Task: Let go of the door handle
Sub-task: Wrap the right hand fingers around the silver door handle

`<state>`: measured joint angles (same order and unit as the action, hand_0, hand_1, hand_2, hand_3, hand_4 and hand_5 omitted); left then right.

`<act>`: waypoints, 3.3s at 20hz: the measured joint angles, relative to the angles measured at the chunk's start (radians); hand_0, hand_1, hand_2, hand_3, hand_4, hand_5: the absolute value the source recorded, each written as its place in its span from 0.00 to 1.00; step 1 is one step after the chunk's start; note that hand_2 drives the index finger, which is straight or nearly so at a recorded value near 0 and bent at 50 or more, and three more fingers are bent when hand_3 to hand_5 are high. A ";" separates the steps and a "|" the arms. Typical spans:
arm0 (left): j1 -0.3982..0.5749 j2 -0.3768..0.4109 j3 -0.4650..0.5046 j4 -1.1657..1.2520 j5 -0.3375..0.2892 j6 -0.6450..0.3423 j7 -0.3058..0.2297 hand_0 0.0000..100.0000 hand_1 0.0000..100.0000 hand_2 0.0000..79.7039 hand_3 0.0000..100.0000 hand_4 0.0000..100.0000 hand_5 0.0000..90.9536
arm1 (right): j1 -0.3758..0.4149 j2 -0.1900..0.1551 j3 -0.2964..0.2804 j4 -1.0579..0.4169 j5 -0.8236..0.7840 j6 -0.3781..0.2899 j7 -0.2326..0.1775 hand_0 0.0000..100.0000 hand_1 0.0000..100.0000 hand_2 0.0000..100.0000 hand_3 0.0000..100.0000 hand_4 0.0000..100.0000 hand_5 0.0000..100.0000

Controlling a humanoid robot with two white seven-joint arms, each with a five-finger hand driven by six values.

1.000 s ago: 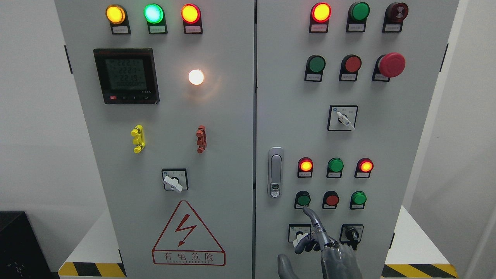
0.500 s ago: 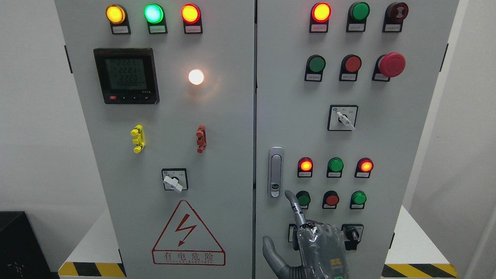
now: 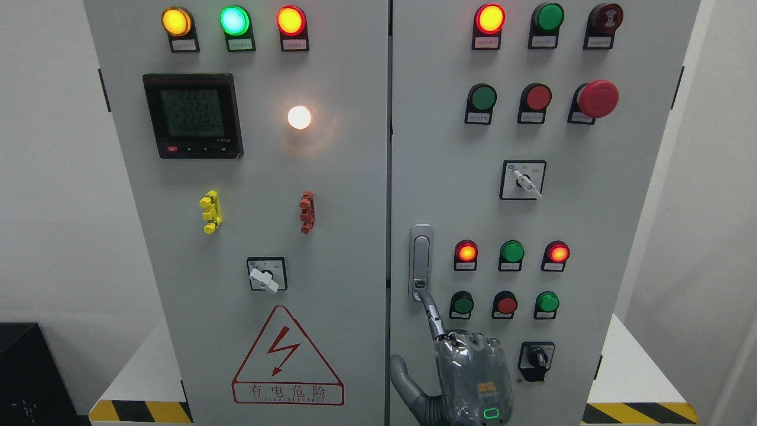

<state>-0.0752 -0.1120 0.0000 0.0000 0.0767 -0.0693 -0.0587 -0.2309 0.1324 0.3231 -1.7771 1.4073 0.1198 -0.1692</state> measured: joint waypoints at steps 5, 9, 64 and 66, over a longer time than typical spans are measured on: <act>0.000 0.000 0.000 0.000 0.000 0.000 0.000 0.00 0.00 0.03 0.09 0.01 0.00 | -0.021 0.000 0.010 0.031 0.024 0.006 -0.002 0.41 0.33 0.00 1.00 1.00 0.97; 0.000 0.000 0.000 0.000 0.000 0.000 0.000 0.00 0.00 0.03 0.09 0.01 0.00 | -0.041 0.001 0.015 0.051 0.033 0.016 0.004 0.41 0.33 0.00 1.00 1.00 0.97; 0.000 0.000 0.000 0.000 0.000 0.000 0.000 0.00 0.00 0.03 0.09 0.01 0.00 | -0.021 0.000 0.012 0.070 0.037 0.056 0.012 0.41 0.33 0.14 1.00 1.00 0.97; 0.000 0.000 0.000 0.000 0.000 0.000 0.000 0.00 0.00 0.03 0.09 0.01 0.00 | -0.021 0.000 0.013 0.059 0.035 0.054 0.010 0.41 0.33 0.17 1.00 1.00 0.97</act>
<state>-0.0752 -0.1120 0.0000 0.0000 0.0767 -0.0693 -0.0587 -0.2521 0.1325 0.3358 -1.7182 1.4428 0.1738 -0.1588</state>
